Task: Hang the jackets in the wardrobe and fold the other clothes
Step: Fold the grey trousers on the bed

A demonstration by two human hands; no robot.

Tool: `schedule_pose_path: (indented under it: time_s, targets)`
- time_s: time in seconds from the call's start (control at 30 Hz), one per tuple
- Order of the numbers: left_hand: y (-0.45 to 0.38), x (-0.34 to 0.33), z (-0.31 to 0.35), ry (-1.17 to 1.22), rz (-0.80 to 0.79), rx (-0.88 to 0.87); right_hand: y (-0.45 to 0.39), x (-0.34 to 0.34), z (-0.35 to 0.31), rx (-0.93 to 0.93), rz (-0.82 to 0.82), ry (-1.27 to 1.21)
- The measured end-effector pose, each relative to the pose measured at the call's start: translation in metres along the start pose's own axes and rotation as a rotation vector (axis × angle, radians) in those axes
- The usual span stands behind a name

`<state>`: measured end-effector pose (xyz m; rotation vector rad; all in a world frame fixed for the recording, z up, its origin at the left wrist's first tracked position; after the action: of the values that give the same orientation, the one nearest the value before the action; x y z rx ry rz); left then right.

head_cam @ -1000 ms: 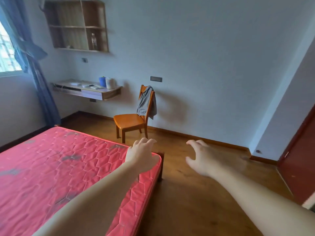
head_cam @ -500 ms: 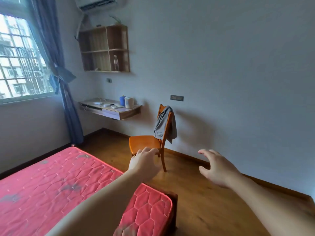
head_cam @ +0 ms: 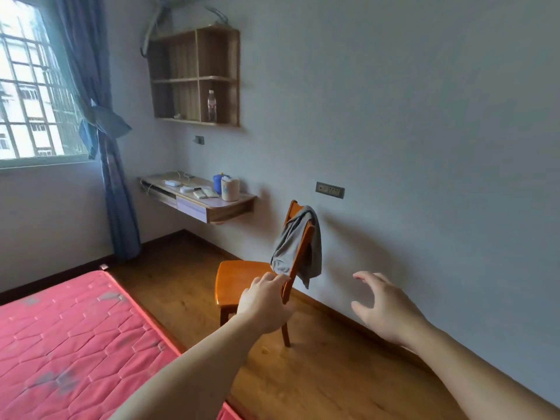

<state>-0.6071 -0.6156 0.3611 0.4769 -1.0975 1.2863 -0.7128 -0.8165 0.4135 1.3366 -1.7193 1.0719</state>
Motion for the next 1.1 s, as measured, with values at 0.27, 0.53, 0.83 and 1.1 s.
schedule_pose_path:
  time_s: [0.27,0.53,0.83,1.1]
  targets:
    - [-0.19,-0.078,0.017,0.009,-0.013,0.0,-0.182,0.035,0.111,-0.085,0.026,0.089]
    - [-0.359,-0.124,0.029,-0.134,-0.017,-0.001,-0.367,0.004,0.216,-0.085,-0.026,-0.149]
    - [-0.515,-0.177,0.031,0.11,-0.082,0.244,-0.557,-0.028,0.26,0.029,-0.178,-0.162]
    - [-0.669,-0.268,-0.05,0.3,-0.223,0.379,-0.733,-0.123,0.276,0.083,-0.332,-0.144]
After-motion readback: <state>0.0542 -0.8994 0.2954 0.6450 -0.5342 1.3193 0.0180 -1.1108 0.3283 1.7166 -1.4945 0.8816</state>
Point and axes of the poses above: each hand's wrist, its own y-axis away from the middle knuckle, its own x-axis out of the back of the hand, z = x × y, the point moved 8 cm from there along -y, towards the middle knuckle, and after that the axes turned 3 degrees about x, right-handed, at the moved point
